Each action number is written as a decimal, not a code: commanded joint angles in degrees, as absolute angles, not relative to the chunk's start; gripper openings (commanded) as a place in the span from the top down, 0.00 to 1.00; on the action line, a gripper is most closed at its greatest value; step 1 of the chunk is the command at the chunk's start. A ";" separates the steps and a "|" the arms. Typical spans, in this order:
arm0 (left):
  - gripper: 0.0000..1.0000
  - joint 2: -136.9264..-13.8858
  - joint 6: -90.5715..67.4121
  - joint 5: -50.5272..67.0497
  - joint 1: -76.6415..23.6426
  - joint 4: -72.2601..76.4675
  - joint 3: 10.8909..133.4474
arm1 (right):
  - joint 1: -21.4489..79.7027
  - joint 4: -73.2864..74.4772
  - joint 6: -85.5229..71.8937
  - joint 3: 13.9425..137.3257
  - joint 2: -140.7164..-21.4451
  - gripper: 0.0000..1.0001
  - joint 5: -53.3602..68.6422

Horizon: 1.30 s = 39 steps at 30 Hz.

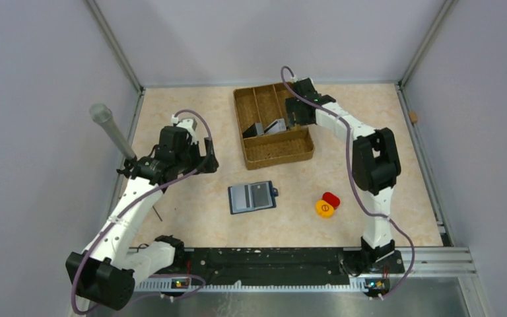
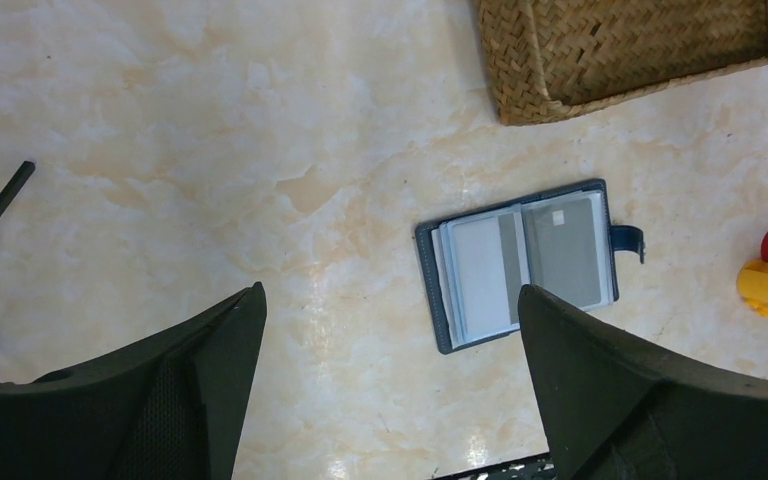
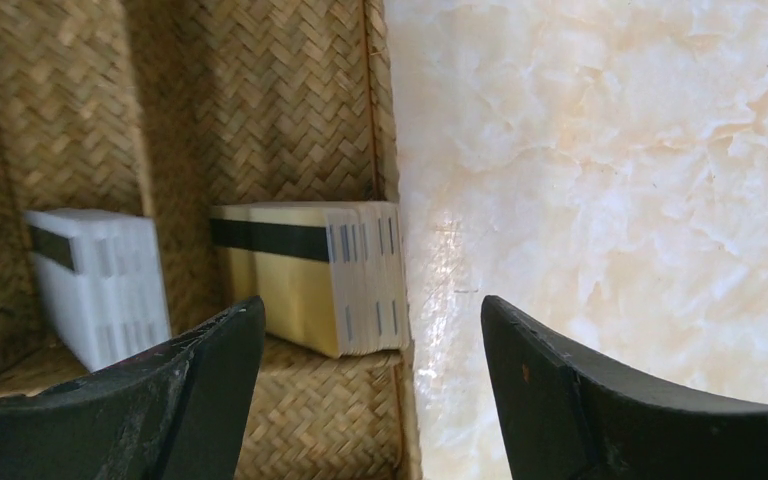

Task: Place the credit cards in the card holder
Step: Pick up the credit card from the storage box.

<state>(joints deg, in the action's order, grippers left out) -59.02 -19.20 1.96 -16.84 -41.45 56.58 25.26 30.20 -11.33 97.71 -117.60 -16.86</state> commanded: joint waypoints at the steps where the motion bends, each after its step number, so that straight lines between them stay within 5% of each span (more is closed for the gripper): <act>1: 0.01 -59.23 -17.50 0.53 -16.40 -37.44 55.22 | 23.31 34.10 -7.84 104.24 -121.26 0.22 -15.10; 39: 0.01 -58.97 -17.93 5.55 -14.87 -35.24 53.20 | 18.10 37.89 -7.61 107.16 -118.68 0.34 -9.24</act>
